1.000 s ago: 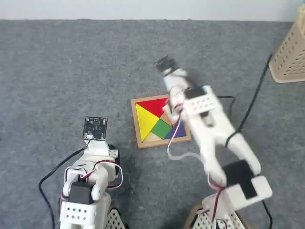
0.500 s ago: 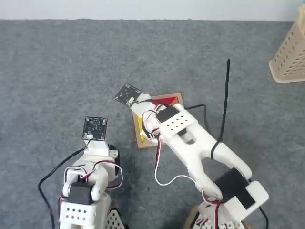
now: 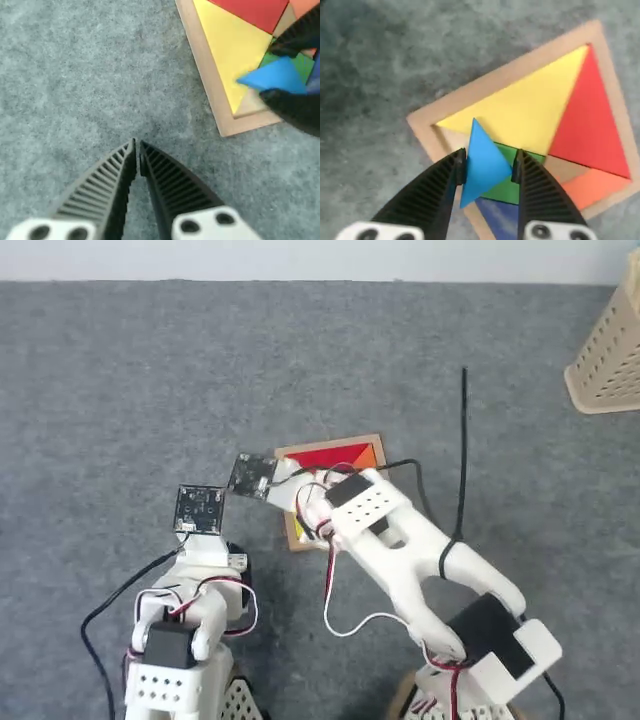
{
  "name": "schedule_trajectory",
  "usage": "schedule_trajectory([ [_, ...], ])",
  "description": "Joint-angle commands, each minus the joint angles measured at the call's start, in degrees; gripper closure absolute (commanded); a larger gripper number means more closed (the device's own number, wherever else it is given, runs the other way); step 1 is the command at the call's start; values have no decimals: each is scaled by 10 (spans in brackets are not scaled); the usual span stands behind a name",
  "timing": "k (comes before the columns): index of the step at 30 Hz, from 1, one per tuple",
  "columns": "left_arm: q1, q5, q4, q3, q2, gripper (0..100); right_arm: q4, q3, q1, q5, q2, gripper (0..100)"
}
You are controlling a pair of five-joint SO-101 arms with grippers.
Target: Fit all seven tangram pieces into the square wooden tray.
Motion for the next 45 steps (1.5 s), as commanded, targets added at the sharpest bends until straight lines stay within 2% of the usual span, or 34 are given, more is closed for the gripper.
schedule_trajectory([
  [1, -1, -3, 3, -5, -9, 987, -12, -2, -18, 10, -40, 865],
  [6, -1, -3, 3, -5, -9, 987, -12, -2, -18, 16, -40, 864],
  [18, -1, -3, 3, -5, -9, 987, -7, -2, -18, 123, -40, 864],
  [29, -1, -3, 3, -5, -9, 987, -6, -4, -16, 120, 7, 853],
  [35, -1, -3, 3, -5, -9, 987, 15, -9, -15, 120, 10, 745],
  [45, -1, -3, 3, -5, -9, 987, 26, -40, 22, 120, 10, 745],
])
